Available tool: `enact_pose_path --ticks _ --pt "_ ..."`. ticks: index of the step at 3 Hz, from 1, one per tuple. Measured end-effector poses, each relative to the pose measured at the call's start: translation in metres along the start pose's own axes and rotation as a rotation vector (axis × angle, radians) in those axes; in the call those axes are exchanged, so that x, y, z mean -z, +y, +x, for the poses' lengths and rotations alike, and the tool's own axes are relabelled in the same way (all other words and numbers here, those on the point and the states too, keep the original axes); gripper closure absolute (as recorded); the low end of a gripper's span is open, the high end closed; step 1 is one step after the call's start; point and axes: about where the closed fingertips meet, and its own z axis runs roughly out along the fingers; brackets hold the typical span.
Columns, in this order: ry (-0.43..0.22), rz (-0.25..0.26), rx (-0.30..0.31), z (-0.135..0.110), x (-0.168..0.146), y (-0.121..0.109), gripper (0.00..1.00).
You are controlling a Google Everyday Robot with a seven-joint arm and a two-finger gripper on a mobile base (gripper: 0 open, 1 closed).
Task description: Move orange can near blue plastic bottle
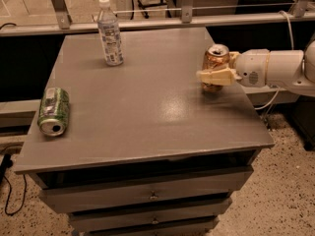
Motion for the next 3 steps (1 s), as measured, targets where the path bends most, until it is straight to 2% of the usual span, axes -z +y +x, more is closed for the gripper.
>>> enact_pose_path --ticks 1,2,3 --pt "0.000 -0.005 0.001 -0.001 -0.002 0.001 1.00" --pt "-0.003 -0.006 0.001 -0.002 -0.004 0.001 1.00" --pt "-0.054 -0.035 0.026 -0.025 -0.042 -0.001 1.00"
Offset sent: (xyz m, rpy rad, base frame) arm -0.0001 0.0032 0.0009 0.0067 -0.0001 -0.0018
